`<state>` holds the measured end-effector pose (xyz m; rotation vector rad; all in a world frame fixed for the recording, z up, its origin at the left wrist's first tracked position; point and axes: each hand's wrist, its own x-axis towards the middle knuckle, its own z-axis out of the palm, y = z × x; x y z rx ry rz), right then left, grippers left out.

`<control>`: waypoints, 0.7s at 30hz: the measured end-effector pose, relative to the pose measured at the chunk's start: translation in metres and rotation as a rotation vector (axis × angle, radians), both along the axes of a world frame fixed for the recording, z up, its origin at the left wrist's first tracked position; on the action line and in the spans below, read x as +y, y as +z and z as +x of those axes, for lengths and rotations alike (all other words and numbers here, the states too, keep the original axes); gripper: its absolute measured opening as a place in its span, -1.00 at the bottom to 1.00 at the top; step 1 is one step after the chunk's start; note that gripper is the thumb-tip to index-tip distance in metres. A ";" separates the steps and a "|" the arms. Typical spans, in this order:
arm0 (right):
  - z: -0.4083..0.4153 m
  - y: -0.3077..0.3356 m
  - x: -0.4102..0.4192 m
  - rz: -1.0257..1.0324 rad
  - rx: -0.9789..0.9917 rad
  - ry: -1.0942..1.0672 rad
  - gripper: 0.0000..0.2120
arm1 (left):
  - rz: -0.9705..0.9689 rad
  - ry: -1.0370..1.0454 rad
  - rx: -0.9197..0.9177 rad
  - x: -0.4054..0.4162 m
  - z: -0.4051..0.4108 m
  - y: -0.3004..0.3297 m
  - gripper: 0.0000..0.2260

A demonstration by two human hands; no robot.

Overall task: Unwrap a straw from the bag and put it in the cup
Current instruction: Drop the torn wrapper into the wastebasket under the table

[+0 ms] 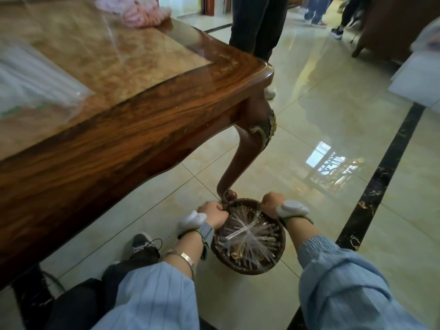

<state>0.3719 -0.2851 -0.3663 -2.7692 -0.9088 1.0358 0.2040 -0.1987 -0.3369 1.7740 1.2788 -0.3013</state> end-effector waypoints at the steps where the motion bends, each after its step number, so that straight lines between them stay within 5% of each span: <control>1: -0.004 0.007 0.002 0.020 0.001 0.005 -0.73 | 0.012 -0.004 -0.013 0.001 0.000 0.005 -0.90; 7: -0.015 0.037 0.012 0.137 0.001 0.022 -0.73 | 0.042 -0.052 -0.063 0.004 0.000 0.039 -0.70; 17: -0.028 0.143 0.038 0.471 -0.089 0.059 -0.79 | 0.041 0.058 -0.348 0.016 -0.007 0.140 -0.89; 21: -0.049 0.191 0.067 0.660 -0.184 0.091 -0.77 | 0.117 0.121 -0.473 0.036 -0.029 0.188 -0.83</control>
